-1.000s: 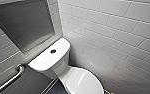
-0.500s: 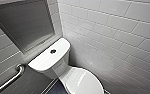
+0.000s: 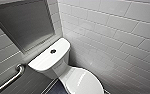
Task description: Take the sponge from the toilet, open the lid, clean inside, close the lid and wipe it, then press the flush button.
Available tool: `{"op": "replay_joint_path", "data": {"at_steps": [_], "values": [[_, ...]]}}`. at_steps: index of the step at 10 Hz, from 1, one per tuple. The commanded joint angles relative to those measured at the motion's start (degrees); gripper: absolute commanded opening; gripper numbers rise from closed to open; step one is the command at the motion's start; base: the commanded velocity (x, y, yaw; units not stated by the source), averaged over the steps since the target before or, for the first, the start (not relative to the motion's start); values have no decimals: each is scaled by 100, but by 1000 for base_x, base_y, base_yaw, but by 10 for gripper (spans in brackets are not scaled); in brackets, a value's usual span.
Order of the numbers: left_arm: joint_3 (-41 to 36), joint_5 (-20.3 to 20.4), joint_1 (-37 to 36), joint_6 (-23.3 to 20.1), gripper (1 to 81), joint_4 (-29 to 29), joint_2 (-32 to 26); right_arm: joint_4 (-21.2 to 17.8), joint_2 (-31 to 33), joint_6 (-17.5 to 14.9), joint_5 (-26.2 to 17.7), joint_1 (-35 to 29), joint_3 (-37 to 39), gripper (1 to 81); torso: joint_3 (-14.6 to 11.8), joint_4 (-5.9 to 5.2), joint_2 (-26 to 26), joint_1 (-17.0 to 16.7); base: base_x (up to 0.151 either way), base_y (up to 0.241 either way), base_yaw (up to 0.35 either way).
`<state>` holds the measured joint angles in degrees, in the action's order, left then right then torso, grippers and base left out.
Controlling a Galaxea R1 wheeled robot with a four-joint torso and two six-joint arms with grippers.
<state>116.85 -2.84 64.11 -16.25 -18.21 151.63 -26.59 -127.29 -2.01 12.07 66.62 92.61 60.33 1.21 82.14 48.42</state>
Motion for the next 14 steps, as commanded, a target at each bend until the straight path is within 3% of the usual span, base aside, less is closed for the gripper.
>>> {"op": "replay_joint_path", "data": {"at_steps": [1,9,14], "values": [[-373,-445,-307,8,811,-165,-202,347,-71,-19,-337,321,168,10,0,0,0,0,-63,0,0],[-645,-445,-421,-1,811,-218,-317,470,-291,-27,-337,629,396,10,0,0,0,5,-61,0,0],[-724,-437,-851,8,811,-534,-369,690,-818,-27,-372,1402,1153,10,0,0,5,2,0,0,0]]}}
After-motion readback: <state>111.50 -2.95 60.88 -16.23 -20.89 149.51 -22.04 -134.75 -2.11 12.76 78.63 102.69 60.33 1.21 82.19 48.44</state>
